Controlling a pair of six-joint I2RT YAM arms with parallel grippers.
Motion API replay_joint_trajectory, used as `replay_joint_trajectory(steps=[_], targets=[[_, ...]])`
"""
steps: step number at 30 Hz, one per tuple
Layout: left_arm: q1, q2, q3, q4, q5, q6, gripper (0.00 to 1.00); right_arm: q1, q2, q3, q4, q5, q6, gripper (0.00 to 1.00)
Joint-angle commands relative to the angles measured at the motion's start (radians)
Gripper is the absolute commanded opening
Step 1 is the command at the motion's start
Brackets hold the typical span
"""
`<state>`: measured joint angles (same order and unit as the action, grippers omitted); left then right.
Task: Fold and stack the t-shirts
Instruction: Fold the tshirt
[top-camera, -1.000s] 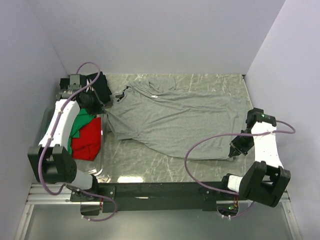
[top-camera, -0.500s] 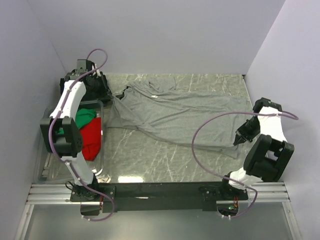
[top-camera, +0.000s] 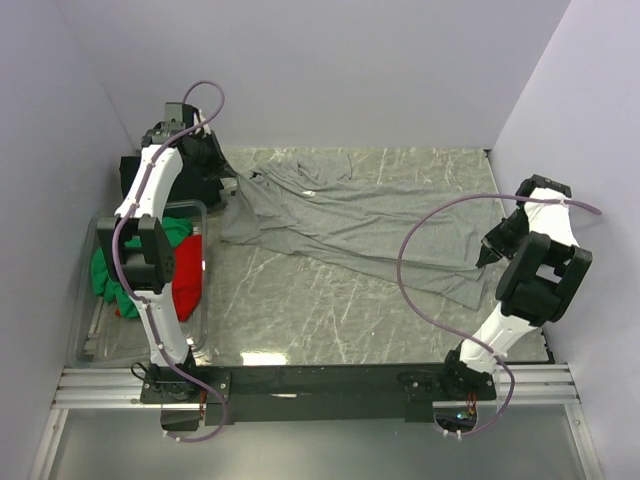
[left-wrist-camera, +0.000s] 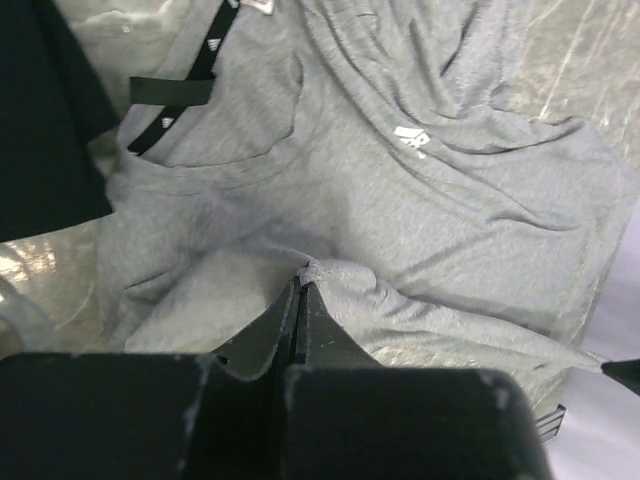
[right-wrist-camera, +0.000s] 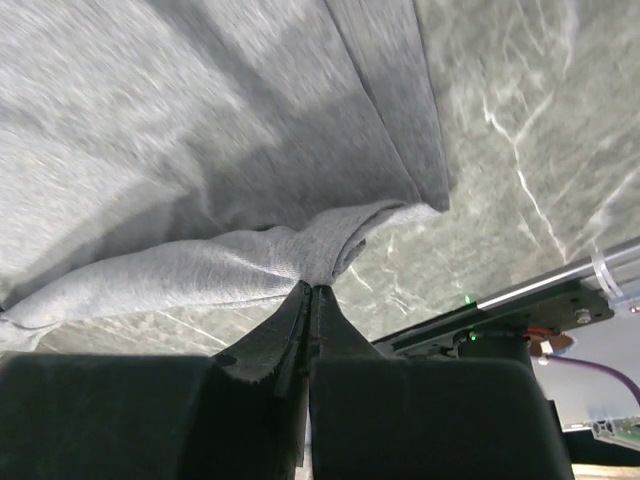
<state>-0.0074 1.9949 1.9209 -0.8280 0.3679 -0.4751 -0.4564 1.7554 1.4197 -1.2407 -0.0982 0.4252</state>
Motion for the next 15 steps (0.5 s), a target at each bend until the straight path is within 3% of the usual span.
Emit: replay_joint_trajectory(steps=[1, 15], targets=[[-0.011, -0.002, 0.061, 0.052, -0.006, -0.031, 0.00, -0.010, 0.025, 0.073, 0.007, 0.009, -0.002, 0.00], [-0.011, 0.103, 0.173, 0.087, -0.026, -0.085, 0.00, -0.008, 0.180, 0.219, 0.027, -0.032, -0.012, 0.00]])
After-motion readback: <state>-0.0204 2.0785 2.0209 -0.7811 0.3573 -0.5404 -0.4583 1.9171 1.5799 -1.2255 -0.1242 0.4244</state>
